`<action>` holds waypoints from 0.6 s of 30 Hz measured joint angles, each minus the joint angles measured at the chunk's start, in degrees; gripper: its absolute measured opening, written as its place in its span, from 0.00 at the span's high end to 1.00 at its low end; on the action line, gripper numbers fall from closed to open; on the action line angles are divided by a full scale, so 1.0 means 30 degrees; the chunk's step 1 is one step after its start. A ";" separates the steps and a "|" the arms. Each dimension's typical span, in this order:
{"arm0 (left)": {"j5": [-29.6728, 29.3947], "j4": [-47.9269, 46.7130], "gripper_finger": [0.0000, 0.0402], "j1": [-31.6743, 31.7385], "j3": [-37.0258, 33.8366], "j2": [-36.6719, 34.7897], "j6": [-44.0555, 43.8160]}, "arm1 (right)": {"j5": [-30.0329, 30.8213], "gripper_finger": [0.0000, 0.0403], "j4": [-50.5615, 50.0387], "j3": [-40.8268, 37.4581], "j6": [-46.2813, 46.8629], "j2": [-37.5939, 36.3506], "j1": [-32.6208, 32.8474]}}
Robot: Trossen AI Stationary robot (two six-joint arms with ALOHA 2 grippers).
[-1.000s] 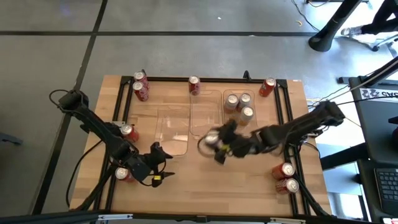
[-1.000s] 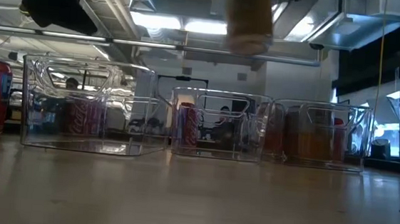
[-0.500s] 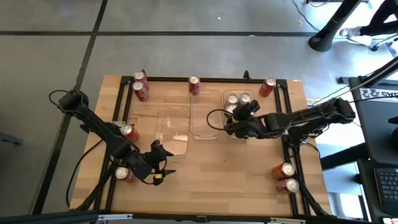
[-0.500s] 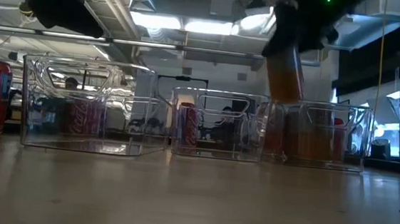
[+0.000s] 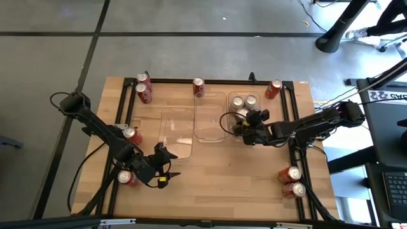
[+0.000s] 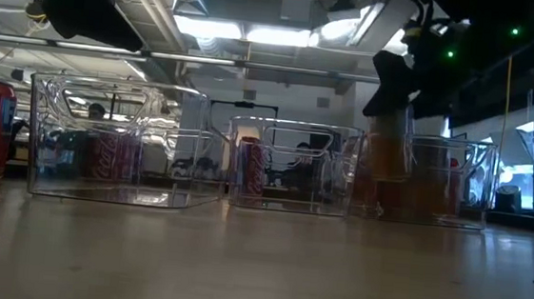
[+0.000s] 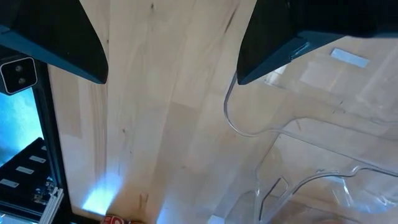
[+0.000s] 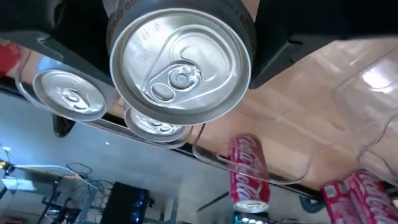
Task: Sort soda cans
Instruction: Put the white soda can into the right transparent bin
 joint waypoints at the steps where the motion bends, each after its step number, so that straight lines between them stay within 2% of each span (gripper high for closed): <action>1: 0.0000 0.0009 0.14 0.0000 0.0000 0.0000 0.0000 | 0.0084 0.28 0.0081 -0.0085 0.0290 0.0000 0.0000; 7: 0.0000 0.0044 0.14 0.0102 0.0000 0.0000 -0.0045 | 0.0113 0.28 0.0205 -0.0556 0.1081 0.0377 -0.0271; 11: 0.0000 0.0071 0.14 0.0102 0.0000 0.0000 0.0102 | 0.0275 0.28 0.1912 -0.0749 0.0558 0.1288 -0.0445; 18: 0.0000 0.0103 0.14 0.0102 0.0000 0.0000 0.0044 | -0.0456 0.28 0.2182 -0.0741 0.1671 0.2771 -0.1166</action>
